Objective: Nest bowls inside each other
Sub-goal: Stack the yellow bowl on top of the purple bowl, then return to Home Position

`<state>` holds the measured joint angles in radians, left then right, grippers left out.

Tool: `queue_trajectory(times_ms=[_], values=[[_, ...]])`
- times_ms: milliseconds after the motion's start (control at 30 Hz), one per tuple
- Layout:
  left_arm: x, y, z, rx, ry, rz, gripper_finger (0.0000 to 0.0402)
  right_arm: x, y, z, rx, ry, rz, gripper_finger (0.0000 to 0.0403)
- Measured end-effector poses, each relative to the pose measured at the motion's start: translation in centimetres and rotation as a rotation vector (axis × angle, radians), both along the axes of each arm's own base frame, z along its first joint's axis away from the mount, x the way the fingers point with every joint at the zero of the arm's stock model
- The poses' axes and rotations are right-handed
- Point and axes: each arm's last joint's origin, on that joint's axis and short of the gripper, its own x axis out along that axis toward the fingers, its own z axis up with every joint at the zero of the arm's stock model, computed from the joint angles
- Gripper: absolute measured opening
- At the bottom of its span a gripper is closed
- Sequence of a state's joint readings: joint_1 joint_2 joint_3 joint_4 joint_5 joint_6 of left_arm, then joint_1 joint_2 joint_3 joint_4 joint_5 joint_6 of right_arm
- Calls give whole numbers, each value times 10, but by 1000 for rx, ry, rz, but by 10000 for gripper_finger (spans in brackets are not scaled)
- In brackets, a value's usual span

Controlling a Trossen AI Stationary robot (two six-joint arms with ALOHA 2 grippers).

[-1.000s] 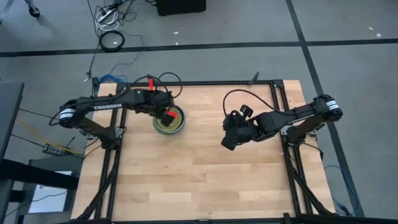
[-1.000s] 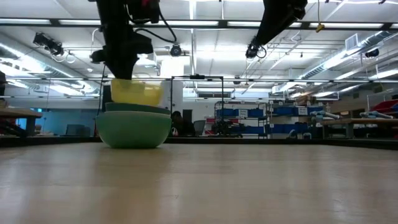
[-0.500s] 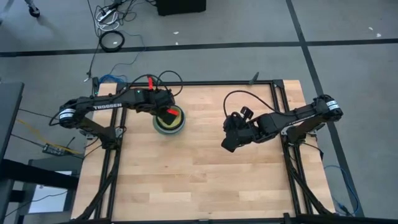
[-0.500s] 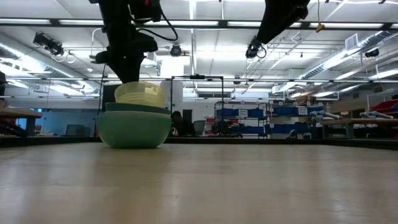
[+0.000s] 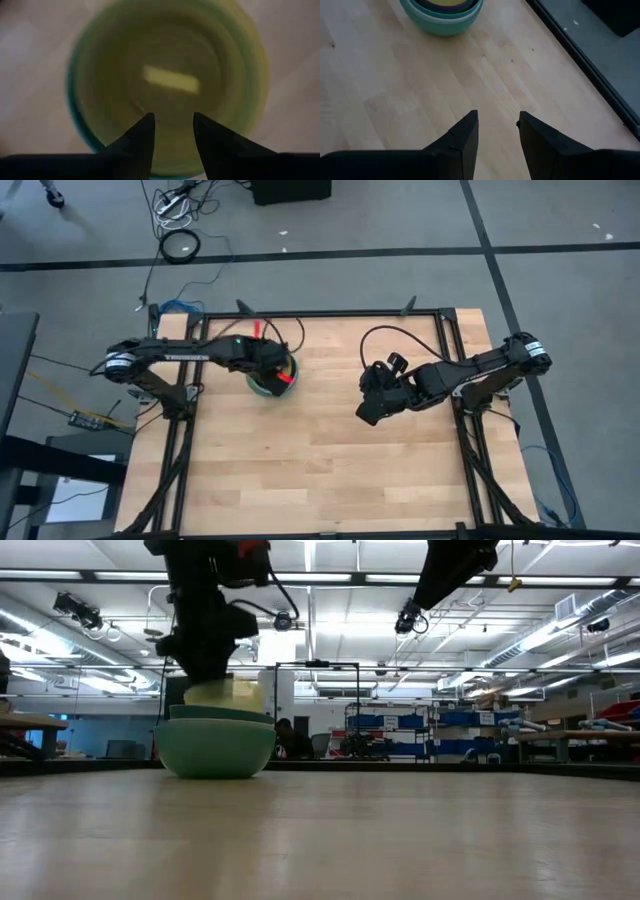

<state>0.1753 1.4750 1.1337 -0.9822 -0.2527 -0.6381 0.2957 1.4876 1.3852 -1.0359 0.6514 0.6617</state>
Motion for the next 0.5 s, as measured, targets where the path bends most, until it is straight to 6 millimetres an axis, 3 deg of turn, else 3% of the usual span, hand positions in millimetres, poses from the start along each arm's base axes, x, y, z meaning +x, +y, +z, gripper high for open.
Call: queue_trajectory(times_ms=[100,200,500], values=[[3,-1,-12,-13,46,0,144,-1,2,0,1,-1,7,128],[3,-1,-10,-12,64,-1,144,-1,5,0,5,-5,8,128],[-7,-13,61,68,-72,-70,144,-2,4,0,-17,4,4,128]])
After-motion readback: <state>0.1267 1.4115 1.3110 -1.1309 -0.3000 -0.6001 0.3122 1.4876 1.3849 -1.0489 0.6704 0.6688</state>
